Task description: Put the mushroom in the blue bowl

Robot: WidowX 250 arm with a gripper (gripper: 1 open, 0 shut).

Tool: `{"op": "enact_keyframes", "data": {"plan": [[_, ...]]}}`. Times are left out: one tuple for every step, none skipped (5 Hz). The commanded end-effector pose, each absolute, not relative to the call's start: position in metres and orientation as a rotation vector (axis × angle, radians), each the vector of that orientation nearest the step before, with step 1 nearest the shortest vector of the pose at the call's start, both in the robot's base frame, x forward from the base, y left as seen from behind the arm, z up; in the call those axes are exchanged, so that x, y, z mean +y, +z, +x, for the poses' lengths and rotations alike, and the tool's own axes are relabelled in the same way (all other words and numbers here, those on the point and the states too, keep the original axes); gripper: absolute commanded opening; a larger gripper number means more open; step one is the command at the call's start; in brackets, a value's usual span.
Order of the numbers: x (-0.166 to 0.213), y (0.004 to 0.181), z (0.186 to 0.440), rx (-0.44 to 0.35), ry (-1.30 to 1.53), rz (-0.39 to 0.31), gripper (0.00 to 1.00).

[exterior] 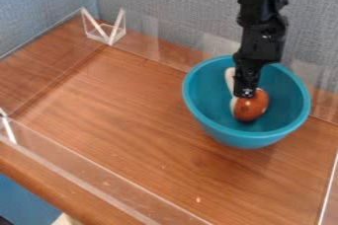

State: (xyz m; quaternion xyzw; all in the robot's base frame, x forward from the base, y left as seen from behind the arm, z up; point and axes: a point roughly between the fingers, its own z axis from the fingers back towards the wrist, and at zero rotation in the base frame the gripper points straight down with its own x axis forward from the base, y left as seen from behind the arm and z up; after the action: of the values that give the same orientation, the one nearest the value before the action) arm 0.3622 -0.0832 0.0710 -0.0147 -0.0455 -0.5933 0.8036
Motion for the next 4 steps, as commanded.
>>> {"op": "enact_keyframes", "data": {"plan": [[-0.0781,0.0930,0.3712,-0.158,-1.237,-0.006,0.00],[-0.0778,0.0938,0.3708,-0.158,-1.220,-0.009,0.00],[-0.0775,0.0947,0.3704,-0.158,-1.203,-0.011,0.00],[-0.0774,0.0955,0.3701,-0.158,-1.187,-0.013,0.00]]}}
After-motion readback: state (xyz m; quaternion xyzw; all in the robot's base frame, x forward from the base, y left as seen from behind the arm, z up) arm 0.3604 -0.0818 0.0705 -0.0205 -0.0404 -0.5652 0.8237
